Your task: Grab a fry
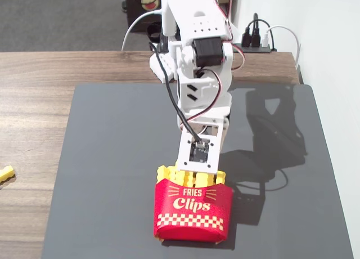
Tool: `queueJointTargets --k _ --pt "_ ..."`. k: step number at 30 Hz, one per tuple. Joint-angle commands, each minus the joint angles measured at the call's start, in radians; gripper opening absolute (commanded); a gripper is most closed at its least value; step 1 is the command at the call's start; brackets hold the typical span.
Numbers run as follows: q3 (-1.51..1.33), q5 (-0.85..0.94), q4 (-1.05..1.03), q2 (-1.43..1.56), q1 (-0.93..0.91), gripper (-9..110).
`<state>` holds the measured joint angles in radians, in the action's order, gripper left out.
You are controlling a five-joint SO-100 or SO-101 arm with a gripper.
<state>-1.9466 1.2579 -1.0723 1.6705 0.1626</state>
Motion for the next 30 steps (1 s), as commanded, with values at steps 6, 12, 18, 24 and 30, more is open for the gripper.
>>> queueJointTargets --k 6,12,18,24,30 --pt "-0.158 -0.005 0.000 0.193 0.006 1" --pt "-0.321 -0.011 -0.011 0.365 0.008 1" --pt "-0.460 -0.023 -0.051 0.538 0.009 1" --pt "-0.574 -0.049 -0.138 0.736 0.021 1" --pt "-0.644 -0.057 -0.242 0.908 0.017 1"
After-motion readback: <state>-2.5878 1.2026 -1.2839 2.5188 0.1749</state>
